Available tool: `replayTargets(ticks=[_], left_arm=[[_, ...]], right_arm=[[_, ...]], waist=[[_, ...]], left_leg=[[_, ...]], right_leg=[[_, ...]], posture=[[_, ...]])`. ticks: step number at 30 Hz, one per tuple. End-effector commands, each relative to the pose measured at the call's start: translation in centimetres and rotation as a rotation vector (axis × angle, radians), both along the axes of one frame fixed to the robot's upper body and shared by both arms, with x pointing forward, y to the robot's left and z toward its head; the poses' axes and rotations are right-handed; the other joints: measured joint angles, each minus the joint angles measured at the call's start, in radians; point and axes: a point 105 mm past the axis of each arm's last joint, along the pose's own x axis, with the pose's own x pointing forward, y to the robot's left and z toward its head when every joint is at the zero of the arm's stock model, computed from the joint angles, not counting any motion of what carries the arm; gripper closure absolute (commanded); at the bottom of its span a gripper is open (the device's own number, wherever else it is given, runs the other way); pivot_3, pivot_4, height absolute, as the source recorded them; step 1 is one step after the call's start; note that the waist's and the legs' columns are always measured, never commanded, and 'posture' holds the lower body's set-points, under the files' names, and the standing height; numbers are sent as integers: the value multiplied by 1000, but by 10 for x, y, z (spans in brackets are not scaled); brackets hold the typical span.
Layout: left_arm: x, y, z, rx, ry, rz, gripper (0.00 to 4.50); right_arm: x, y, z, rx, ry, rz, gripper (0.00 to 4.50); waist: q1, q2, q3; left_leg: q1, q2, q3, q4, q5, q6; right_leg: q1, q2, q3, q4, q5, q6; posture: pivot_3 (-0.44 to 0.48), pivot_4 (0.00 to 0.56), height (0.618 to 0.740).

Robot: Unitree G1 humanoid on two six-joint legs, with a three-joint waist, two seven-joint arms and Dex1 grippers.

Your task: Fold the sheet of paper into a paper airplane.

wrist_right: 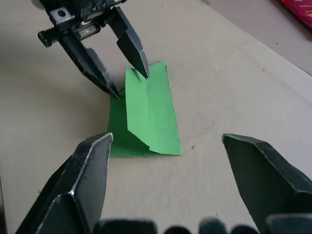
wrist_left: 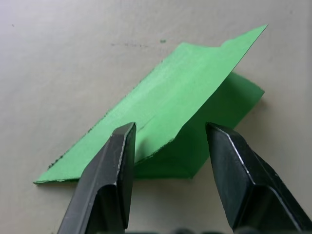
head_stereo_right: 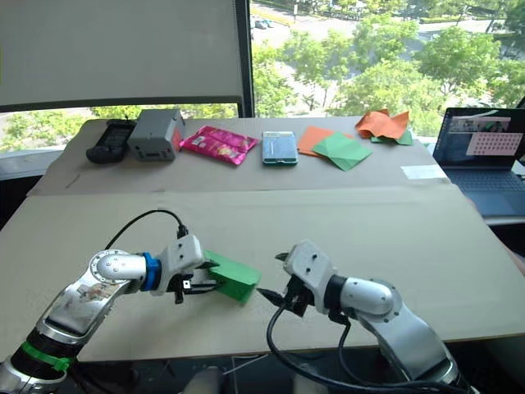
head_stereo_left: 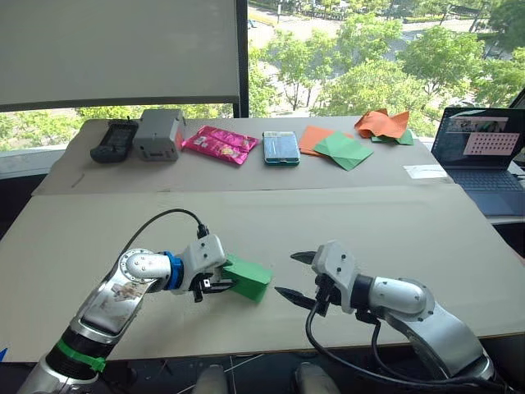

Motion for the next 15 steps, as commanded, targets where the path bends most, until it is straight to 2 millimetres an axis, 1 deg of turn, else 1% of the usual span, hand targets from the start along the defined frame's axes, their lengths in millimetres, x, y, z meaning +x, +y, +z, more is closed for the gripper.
replayTargets(ticks=[1,4,6,9,12,15], left_arm=[[-7,14,19,-58,3,1,2280],[-15,25,22,-94,55,4,2280],[-18,37,20,-108,87,16,2280],[-11,48,19,-150,96,91,2280],[-9,51,19,-201,106,129,2280],[-9,53,19,-211,113,138,2280]], right_arm=[[3,11,-1,-68,-130,91,19],[7,19,-14,-105,-182,137,19],[14,28,-18,-106,-232,135,19],[25,35,-20,-86,-277,110,19],[29,40,-26,-87,-289,105,19],[29,44,-26,-75,-294,112,838]], waist=[[-5,0,0],[-8,0,0],[-9,0,0],[-11,0,0],[-7,0,0],[-8,-1,0]], left_leg=[[0,0,0,0,0,0],[1,0,0,0,0,0],[0,0,0,0,0,0],[0,0,0,0,0,0],[0,0,1,0,0,0],[0,0,1,0,0,0]], right_leg=[[0,0,0,0,0,0],[0,0,0,0,0,0],[0,0,0,0,0,0],[0,0,0,0,0,0],[0,0,0,0,0,0],[1,0,0,0,0,0]], posture=[[0,150,721],[0,150,721],[0,150,721],[0,150,721],[0,150,721],[0,150,721]])
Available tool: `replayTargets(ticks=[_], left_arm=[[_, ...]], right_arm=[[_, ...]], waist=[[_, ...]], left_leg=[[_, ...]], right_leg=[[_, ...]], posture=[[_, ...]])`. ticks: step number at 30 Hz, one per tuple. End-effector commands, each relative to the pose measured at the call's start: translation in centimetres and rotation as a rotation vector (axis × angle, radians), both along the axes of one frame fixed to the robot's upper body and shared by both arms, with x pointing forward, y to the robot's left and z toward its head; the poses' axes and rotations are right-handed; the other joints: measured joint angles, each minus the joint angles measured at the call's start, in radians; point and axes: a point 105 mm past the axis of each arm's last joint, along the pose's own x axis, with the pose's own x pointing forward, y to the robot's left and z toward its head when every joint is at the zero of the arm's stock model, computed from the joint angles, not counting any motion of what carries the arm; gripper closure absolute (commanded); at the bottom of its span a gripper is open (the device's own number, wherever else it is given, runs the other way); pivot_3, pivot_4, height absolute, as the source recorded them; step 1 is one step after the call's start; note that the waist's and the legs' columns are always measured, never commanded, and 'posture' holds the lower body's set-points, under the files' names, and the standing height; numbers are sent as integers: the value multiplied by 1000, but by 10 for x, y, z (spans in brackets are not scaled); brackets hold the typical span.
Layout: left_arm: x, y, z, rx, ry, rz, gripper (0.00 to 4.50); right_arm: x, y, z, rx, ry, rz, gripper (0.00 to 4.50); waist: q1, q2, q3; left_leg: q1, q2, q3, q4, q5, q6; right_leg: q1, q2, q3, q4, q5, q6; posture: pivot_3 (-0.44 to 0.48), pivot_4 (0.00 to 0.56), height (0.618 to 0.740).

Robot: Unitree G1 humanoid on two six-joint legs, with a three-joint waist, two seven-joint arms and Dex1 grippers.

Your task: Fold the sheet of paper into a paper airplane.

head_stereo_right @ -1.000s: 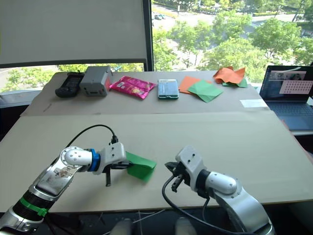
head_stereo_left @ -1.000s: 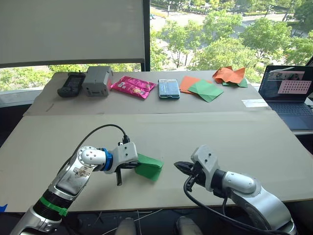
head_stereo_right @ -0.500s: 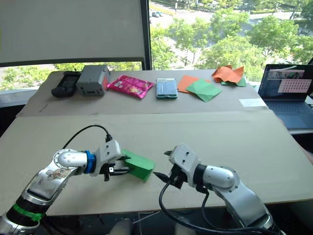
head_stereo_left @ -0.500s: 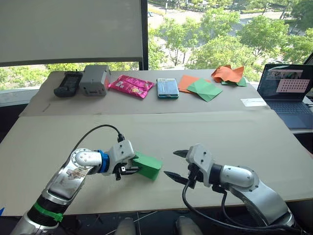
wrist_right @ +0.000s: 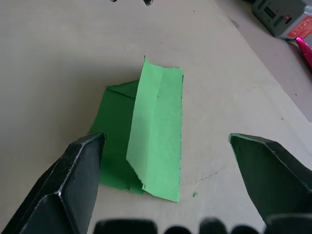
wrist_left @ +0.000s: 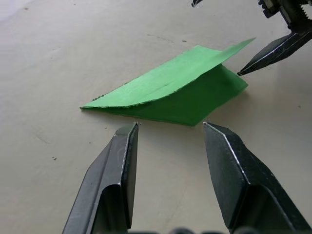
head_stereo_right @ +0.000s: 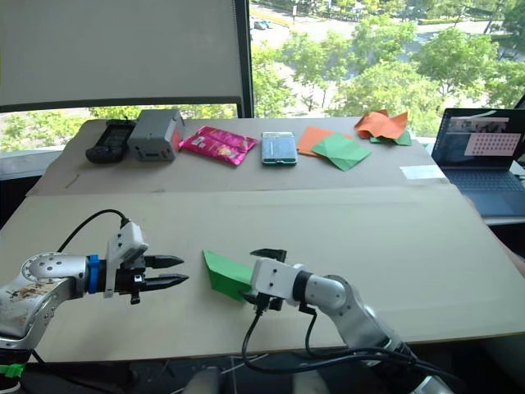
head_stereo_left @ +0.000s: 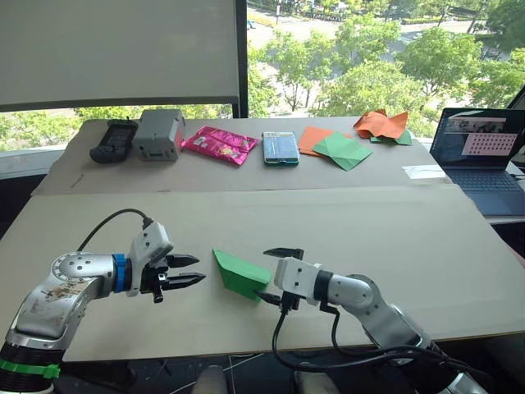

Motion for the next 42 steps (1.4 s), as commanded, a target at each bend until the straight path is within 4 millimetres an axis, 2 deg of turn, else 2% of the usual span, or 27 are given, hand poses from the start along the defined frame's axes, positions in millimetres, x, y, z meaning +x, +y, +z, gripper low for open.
replayTargets(ticks=[1,9,11,18,20,21,25,35,42], left_arm=[[3,4,10,-36,-23,25,2280],[3,6,9,-93,11,54,2280],[4,4,8,-110,14,54,2280],[18,-4,6,-210,30,42,2280],[18,-9,6,-223,41,6,2827],[17,-13,6,-236,51,-23,2949],[11,-25,-1,-221,73,-111,4398],[18,-34,-39,-54,43,-177,4457],[13,-34,-53,10,38,-215,4457]], right_arm=[[-1,6,8,14,-57,31,1149],[-1,10,6,11,-60,52,3991],[-2,10,5,9,-52,60,4456],[-11,3,6,-13,-32,137,4456],[-16,-1,8,-21,-24,182,4500],[-19,-3,10,-24,-14,209,4500],[-24,-6,13,-24,11,253,4500],[-25,-8,12,-31,26,268,4500],[-28,-5,1,-35,141,238,4500]], waist=[[0,0,0],[-2,0,0],[-2,0,0],[4,0,-1],[5,0,-1],[5,0,-1],[2,0,-1],[2,0,-1],[5,0,-1]], left_leg=[[0,0,0,0,0,0],[1,0,0,0,0,0],[1,0,0,0,0,0],[1,0,0,1,0,0],[1,0,0,1,0,0],[1,0,0,1,0,0],[2,0,0,1,3,4],[3,0,0,1,3,4],[3,0,0,1,3,4]], right_leg=[[0,0,0,0,0,0],[0,0,0,4,0,0],[0,0,0,4,0,0],[0,0,0,6,0,0],[0,1,0,6,0,0],[0,1,0,6,0,0],[1,1,0,8,0,0],[0,1,1,13,0,0],[0,1,1,13,0,0]], posture=[[0,150,721],[0,150,721],[0,150,721],[0,150,721],[0,150,721],[0,150,721],[0,150,721],[0,150,721],[0,150,721]])
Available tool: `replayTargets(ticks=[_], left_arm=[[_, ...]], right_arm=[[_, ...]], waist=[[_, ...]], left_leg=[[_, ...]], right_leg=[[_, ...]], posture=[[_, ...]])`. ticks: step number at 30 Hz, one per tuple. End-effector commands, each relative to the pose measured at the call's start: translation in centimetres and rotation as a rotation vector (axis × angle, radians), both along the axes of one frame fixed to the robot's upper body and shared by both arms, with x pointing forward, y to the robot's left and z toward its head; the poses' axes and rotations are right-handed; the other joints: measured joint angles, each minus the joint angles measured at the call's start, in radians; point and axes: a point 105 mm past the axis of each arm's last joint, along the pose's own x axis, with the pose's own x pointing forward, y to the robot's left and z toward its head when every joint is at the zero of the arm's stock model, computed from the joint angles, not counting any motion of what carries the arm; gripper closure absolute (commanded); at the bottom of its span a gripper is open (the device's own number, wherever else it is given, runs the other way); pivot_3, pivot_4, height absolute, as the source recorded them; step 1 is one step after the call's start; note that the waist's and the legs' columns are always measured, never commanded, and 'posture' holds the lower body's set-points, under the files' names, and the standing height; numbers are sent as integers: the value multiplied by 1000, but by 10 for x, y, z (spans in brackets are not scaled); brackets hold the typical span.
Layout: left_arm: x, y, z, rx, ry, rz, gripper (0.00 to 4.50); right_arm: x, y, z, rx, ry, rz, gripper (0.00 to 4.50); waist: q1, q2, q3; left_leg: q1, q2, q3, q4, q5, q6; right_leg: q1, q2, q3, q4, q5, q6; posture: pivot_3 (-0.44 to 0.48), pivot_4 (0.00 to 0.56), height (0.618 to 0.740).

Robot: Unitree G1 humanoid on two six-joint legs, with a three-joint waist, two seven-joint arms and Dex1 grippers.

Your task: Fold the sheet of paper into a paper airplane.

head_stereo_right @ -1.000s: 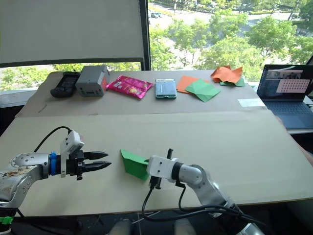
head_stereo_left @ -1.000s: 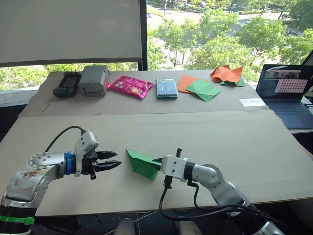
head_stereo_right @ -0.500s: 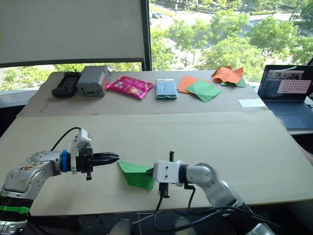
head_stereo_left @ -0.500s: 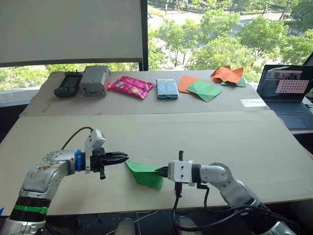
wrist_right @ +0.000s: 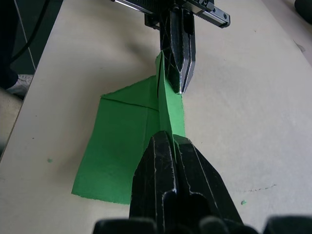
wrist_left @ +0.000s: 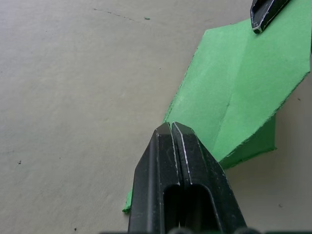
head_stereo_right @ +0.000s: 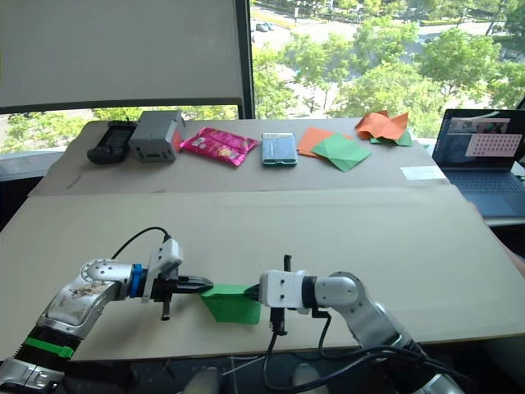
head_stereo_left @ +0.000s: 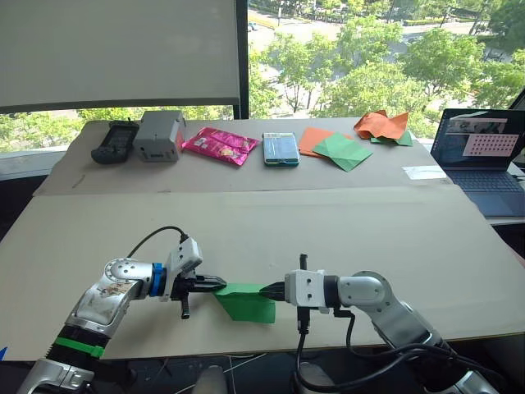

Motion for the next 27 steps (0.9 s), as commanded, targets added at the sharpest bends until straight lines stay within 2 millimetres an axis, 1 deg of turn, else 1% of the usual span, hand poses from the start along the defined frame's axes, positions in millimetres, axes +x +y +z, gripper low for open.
replayTargets(ticks=[1,5,11,13,16,21,24,27], left_arm=[[1,1,0,24,-33,-21,4457],[1,-1,-1,34,-51,-32,4457],[1,-3,2,31,-71,-41,4457],[2,-4,4,24,-76,-40,4457],[1,-7,5,14,-79,-40,4457],[-1,-8,5,12,-74,-44,4457],[-1,-7,6,15,-75,-38,4457],[3,-1,8,36,-85,-27,4457]], right_arm=[[-5,5,4,19,57,-2,4500],[-6,8,-5,-10,136,-30,4500],[2,14,0,26,231,-80,4500],[5,13,-1,20,264,-100,4500],[12,10,-6,-6,308,-156,4500],[15,10,-10,-9,354,-196,4500],[16,7,-15,-26,380,-233,4500],[15,3,-17,-35,380,-242,4500]], waist=[[1,0,0],[4,0,0],[6,0,-1],[7,0,-1],[8,1,-1],[14,1,-1],[14,1,-1],[15,1,-1]], left_leg=[[0,0,0,0,0,0],[0,0,0,0,0,0],[0,0,0,0,0,0],[0,0,0,0,0,0],[0,0,0,0,0,0],[0,0,0,0,0,0],[0,0,0,0,0,0],[0,0,0,0,0,0]], right_leg=[[0,0,0,0,0,0],[0,0,0,0,0,0],[0,0,0,1,0,0],[0,0,0,1,0,0],[0,0,0,1,0,0],[0,0,0,1,0,0],[-1,0,0,1,0,0],[-1,0,0,1,0,0]], posture=[[0,150,721],[0,150,721],[0,150,721],[0,150,721],[0,150,721],[0,150,721],[0,150,721],[0,150,721]])
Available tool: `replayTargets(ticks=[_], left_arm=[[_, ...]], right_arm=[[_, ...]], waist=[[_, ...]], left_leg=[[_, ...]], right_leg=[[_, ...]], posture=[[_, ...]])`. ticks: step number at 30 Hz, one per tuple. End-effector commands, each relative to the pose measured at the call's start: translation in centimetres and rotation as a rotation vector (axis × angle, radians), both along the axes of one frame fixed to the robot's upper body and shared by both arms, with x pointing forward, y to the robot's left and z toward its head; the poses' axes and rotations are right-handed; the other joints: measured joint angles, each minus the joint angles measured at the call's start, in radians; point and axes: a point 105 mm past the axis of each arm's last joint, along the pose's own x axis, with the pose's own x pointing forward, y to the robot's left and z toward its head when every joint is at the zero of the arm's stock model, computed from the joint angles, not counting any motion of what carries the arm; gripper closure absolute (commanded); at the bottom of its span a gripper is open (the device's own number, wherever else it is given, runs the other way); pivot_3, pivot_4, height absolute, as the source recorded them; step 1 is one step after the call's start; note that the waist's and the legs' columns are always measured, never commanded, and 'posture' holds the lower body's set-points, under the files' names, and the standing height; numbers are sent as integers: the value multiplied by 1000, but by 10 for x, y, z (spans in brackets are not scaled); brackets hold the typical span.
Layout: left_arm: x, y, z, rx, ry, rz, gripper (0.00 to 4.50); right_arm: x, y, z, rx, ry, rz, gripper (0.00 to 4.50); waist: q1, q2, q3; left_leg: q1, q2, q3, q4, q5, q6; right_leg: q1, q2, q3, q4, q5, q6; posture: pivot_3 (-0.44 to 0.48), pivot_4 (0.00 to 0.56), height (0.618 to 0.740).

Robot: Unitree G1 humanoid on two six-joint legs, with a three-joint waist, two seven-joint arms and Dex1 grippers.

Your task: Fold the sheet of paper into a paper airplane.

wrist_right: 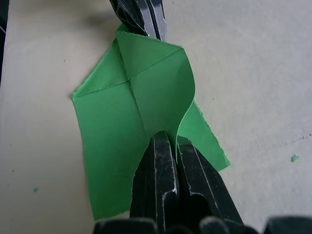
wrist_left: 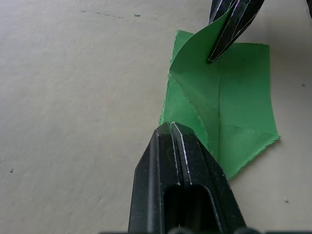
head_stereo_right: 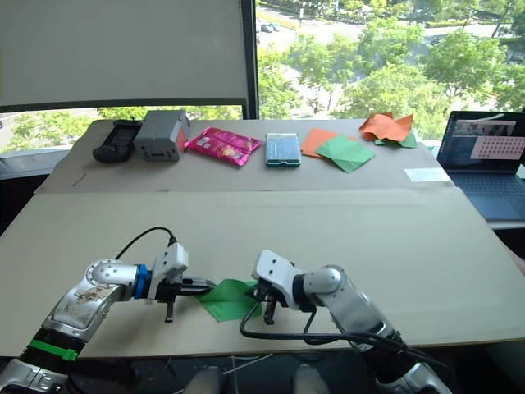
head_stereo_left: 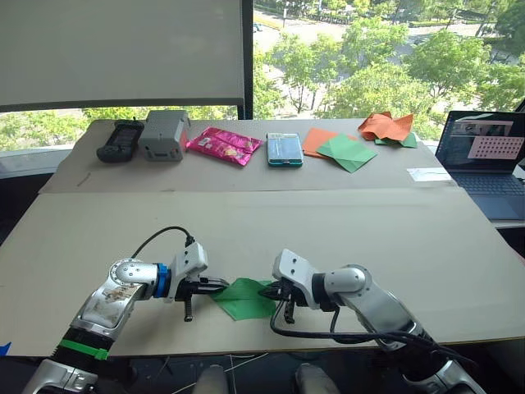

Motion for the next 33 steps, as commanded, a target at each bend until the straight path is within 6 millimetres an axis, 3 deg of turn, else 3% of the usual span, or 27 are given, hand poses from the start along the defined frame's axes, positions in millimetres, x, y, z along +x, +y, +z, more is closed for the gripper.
replayTargets(ticks=[1,12,17,21,24,28,33], left_arm=[[5,5,10,24,-43,2,4457],[2,6,10,53,-51,-14,4457],[9,4,32,33,-111,-2,4457],[1,-1,69,-28,-146,-34,4457],[-10,-8,80,-73,-109,-69,4457],[-17,-10,70,-50,-76,-81,4457],[-17,-6,35,26,-47,-60,4457]], right_arm=[[-1,-3,3,11,7,-14,4500],[6,-5,-8,-51,29,-73,4500],[5,-6,-12,-64,43,-79,4500],[6,-6,-13,-71,46,-78,4500],[7,-6,-13,-76,47,-80,4500],[8,-6,-15,-81,47,-81,4500],[9,-4,-13,-76,51,-79,4500]], waist=[[0,0,0],[0,0,-1],[-1,0,-2],[-4,-1,-2],[-8,0,-3],[-13,1,-3],[-15,1,-3]], left_leg=[[0,0,0,0,0,0],[0,0,0,0,0,-1],[1,0,0,0,-1,-2],[0,0,0,0,-2,-3],[1,0,0,0,-2,-3],[2,0,0,0,-2,-3],[2,0,0,0,-2,-3]], right_leg=[[0,0,0,0,0,0],[0,0,0,0,0,0],[0,0,0,0,0,0],[-1,0,0,0,0,0],[0,0,0,0,0,0],[0,0,0,0,0,0],[1,0,0,-1,0,0]], posture=[[0,150,721],[0,150,721],[0,150,721],[0,150,721],[0,150,721],[0,150,721],[0,150,721]])
